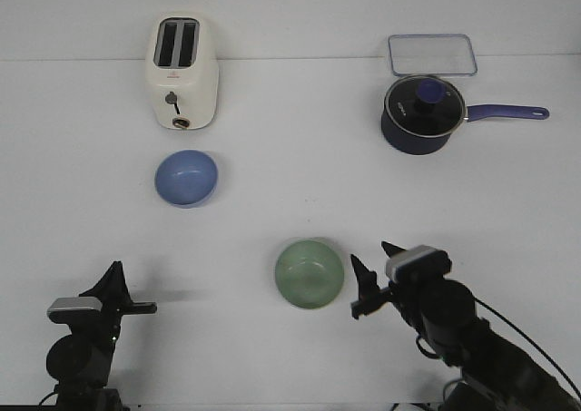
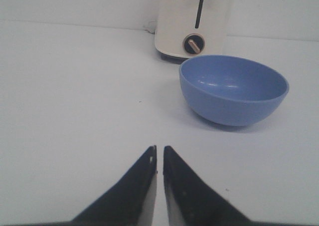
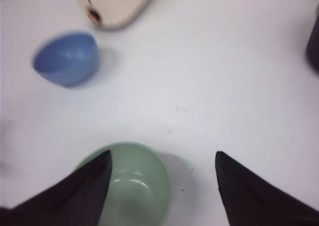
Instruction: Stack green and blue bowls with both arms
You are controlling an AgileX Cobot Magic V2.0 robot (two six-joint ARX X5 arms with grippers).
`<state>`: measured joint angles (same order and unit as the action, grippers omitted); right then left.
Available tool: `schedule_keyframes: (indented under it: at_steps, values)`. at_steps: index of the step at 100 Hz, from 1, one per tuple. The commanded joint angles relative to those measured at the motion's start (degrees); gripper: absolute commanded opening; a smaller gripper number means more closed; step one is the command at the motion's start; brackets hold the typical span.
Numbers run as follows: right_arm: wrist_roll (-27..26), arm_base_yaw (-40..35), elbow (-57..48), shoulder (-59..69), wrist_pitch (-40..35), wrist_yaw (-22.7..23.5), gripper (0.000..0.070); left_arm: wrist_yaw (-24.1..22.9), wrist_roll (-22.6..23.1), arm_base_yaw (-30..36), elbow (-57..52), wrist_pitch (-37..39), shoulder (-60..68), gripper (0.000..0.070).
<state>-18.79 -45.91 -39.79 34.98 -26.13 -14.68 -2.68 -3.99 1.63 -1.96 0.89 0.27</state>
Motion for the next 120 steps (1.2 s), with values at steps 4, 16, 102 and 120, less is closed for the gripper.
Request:
schedule_keyframes:
  at_steps: [4,16,102,120]
  values:
    - [1.5,-2.7,3.9,-8.3,-0.1,-2.8,0.0408,0.2,-0.2,-0.1,1.1,0.9,-0.1,0.0015]
    - [2.3,-4.1,8.1,-16.7,-0.6,-3.7,0.0408,0.2,-0.2,-0.1,1.1,0.9,-0.1,0.0015]
    - [2.2,-4.0,9.5,-20.6,-1.4,-3.3,0.0408,1.3,-13.1,-0.1,0.9,2.3,-0.1,0.0014]
    - [2.2,-4.0,9.5,-20.6,-1.4,-3.4,0.0409,3.0,-18.4,-0.1,-6.1,0.4,1.7,0.0011]
